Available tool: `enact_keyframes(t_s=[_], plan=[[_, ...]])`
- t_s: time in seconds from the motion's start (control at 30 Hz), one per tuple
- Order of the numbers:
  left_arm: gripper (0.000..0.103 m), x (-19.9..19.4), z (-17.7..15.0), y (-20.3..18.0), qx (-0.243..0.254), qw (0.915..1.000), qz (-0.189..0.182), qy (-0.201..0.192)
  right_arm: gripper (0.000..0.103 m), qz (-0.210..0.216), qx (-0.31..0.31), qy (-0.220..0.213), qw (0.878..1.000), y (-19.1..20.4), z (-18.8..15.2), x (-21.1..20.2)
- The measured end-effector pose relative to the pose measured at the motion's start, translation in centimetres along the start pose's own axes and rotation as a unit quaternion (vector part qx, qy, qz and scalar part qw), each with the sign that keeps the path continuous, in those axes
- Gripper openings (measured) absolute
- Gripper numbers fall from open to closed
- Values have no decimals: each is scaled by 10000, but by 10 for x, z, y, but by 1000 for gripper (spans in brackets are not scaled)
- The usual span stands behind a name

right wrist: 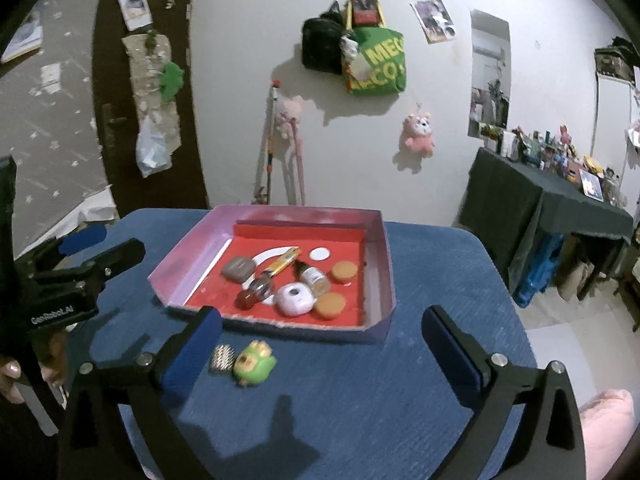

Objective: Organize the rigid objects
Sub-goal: 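Withdraw both tools up and away from the red box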

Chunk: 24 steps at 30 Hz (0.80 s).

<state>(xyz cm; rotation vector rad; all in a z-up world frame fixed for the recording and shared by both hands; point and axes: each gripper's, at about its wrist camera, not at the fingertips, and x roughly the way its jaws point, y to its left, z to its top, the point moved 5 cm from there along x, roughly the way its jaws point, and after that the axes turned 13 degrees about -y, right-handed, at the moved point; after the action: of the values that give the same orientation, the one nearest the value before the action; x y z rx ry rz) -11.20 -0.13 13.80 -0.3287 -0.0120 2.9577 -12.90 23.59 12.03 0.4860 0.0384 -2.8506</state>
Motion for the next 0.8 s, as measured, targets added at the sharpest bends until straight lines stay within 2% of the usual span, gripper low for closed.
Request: enact_keyframes(t_s=[0.13, 0.37, 0.53, 0.8], plan=[[97, -13, -19, 0, -20, 9999, 128, -37, 103, 118, 50, -54, 9999, 11, -18, -12], [97, -9, -63, 7, -270, 9988, 182, 365, 103, 137, -88, -29, 9999, 31, -57, -12], [97, 4, -93, 10, -401, 9957, 167, 823, 103, 133, 9, 173, 9998, 33, -86, 0], [97, 12, -114, 9, -450, 9926, 160, 1119, 103, 158, 421, 624, 9970, 23, -120, 25]])
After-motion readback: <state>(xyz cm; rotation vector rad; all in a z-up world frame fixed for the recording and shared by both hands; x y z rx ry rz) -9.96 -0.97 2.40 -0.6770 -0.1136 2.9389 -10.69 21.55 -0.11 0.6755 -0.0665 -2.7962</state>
